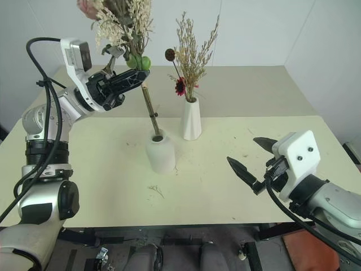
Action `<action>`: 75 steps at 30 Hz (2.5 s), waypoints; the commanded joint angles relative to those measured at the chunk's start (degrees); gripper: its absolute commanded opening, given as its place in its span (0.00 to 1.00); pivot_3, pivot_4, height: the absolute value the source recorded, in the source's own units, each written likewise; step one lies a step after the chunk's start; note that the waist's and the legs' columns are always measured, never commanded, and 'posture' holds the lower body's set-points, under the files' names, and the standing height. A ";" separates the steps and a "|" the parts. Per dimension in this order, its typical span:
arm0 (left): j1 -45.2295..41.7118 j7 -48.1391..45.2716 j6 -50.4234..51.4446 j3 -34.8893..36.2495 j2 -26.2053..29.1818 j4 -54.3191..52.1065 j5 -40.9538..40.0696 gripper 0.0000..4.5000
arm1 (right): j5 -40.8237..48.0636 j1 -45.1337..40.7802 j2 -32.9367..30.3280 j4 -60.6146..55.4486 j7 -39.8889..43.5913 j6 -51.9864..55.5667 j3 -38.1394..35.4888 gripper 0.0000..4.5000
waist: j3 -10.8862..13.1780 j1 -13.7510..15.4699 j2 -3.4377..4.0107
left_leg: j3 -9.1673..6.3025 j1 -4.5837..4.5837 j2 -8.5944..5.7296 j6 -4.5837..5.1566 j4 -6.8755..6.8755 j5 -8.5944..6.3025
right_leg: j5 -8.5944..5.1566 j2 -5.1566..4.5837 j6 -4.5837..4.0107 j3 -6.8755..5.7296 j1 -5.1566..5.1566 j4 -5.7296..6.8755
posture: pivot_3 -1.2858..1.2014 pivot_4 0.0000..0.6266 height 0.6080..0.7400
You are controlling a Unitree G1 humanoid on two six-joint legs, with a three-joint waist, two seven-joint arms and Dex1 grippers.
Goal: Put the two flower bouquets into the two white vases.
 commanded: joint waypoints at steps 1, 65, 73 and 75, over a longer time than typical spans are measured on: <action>0.63 -1.23 -2.42 -1.04 0.73 -2.19 0.78 0.03 | -0.23 -0.93 -1.03 -0.17 -0.34 -2.24 0.60 1.00 | 0.00 -0.02 0.00 | 0.00 0.00 0.00 0.00 0.00 0.00 | 0.00 0.00 0.00 0.00 0.00 0.01 | 0.52 0.24 1.00; 30.46 -10.70 -10.40 4.84 26.72 -20.38 2.66 0.99 | -0.22 8.72 -12.84 12.32 22.89 -10.57 -15.81 1.00 | -0.01 0.24 -0.02 | 0.06 0.01 0.13 0.01 0.02 -0.01 | -0.03 0.01 -0.01 -0.05 0.04 -0.07 | 0.52 0.24 1.00; 28.99 -10.40 -7.43 2.18 26.10 -22.26 0.76 0.99 | -2.50 10.45 -11.85 12.41 24.00 -12.49 -16.20 1.00 | -0.01 0.10 -0.03 | 0.09 0.05 0.14 0.01 0.02 -0.01 | -0.04 0.03 -0.02 -0.03 0.04 -0.03 | 0.52 0.24 1.00; 28.31 -10.51 -7.20 1.60 26.01 -22.28 0.72 0.99 | -2.92 10.72 -11.62 12.20 23.92 -12.76 -16.13 1.00 | -0.02 0.10 -0.03 | 0.09 0.03 0.13 0.01 0.02 -0.01 | -0.04 0.02 -0.02 -0.03 0.05 -0.05 | 0.52 0.24 1.00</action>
